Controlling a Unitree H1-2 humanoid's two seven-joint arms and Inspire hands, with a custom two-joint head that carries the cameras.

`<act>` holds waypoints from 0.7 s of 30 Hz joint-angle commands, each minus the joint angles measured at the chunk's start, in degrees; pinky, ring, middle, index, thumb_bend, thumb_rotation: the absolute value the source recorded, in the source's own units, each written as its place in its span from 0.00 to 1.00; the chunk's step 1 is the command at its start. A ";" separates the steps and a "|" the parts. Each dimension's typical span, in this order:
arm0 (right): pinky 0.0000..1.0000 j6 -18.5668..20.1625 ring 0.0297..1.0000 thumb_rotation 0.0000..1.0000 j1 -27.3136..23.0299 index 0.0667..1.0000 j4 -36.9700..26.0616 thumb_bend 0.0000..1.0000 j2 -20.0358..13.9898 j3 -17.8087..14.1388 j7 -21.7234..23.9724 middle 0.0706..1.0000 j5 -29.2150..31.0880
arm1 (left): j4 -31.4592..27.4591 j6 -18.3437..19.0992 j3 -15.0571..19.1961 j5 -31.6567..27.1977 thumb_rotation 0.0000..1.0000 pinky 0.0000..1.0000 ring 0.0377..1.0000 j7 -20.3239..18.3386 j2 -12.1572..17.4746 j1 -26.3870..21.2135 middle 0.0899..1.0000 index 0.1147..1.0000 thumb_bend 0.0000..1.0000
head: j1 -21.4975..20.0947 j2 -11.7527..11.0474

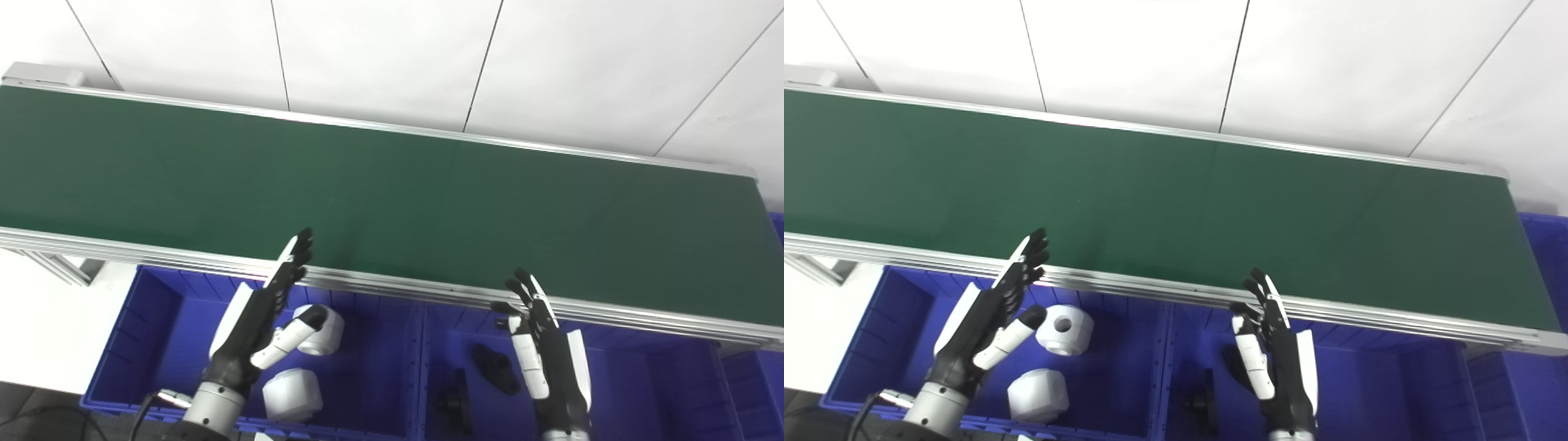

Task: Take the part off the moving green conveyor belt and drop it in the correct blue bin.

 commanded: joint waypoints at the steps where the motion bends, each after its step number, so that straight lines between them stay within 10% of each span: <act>1: 0.70 -1.27 0.75 1.00 -0.40 0.92 -0.65 0.77 1.24 0.54 -1.07 0.88 0.04 | 0.12 -3.57 0.14 -1.33 0.83 0.97 0.98 1.13 0.05 -1.41 1.00 1.00 0.64 | -1.35 0.06; 21: 0.70 -2.41 0.77 0.96 -2.27 0.91 2.77 0.71 2.58 1.56 -2.73 0.89 -1.52 | 3.29 -7.08 1.29 -1.28 0.87 0.95 0.98 2.96 1.75 -3.73 1.00 1.00 0.61 | -12.19 -0.92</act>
